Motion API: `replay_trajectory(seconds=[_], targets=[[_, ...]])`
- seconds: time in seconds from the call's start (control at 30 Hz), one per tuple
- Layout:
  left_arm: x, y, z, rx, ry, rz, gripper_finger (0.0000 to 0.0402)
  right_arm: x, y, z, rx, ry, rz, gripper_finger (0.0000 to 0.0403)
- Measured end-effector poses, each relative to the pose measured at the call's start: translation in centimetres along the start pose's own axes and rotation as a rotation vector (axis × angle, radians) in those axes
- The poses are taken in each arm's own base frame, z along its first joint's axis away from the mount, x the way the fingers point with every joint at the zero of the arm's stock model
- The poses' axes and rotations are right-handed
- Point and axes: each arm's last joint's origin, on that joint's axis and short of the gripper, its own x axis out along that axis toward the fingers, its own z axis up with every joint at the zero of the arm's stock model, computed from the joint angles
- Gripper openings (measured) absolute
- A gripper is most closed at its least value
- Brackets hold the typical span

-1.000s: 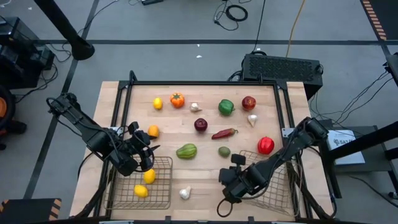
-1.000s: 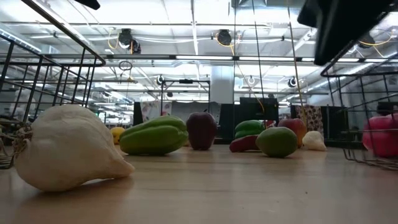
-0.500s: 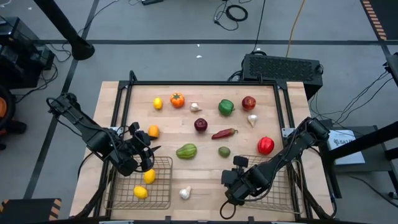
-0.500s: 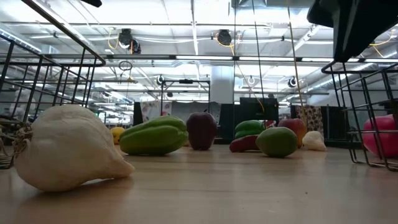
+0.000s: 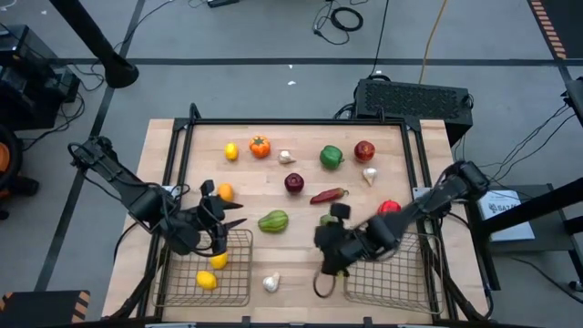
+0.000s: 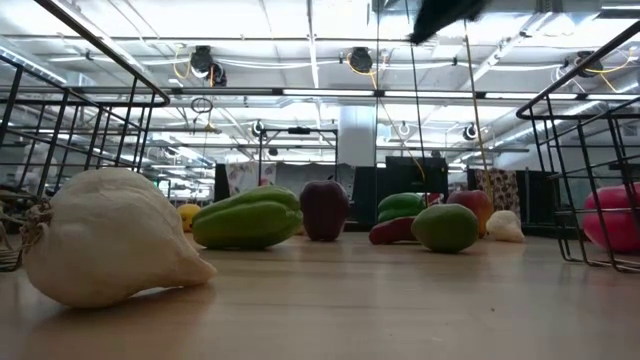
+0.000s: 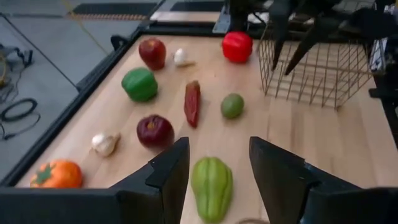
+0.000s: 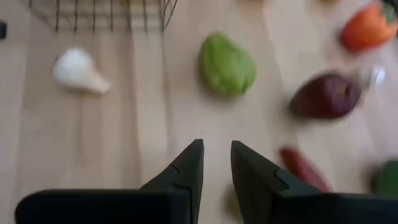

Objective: Sort produce into baskets

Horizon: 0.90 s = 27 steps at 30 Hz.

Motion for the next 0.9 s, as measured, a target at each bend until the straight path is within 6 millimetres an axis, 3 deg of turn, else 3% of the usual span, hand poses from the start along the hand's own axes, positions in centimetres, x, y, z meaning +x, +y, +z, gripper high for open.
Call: replay_trajectory(seconds=[0.23,0.37,0.77,0.9], targets=[[0.8,0.8,0.2,0.057,0.011,0.052,0.0174,5.2,-4.7,4.3,-0.053,-0.105,0.107,0.0073],[0.9,1.1,-0.2,0.089,0.05,0.073,0.0174,8.3,-5.8,4.4,-0.07,-0.062,0.201,0.0094],[0.6,1.8,-1.4,0.048,0.146,0.124,0.0174,15.3,-4.4,3.1,-0.201,-0.041,0.183,0.0263],[0.5,2.0,-1.8,0.029,0.177,0.145,0.0174,16.0,-4.9,3.2,-0.213,-0.051,0.133,0.0323]])
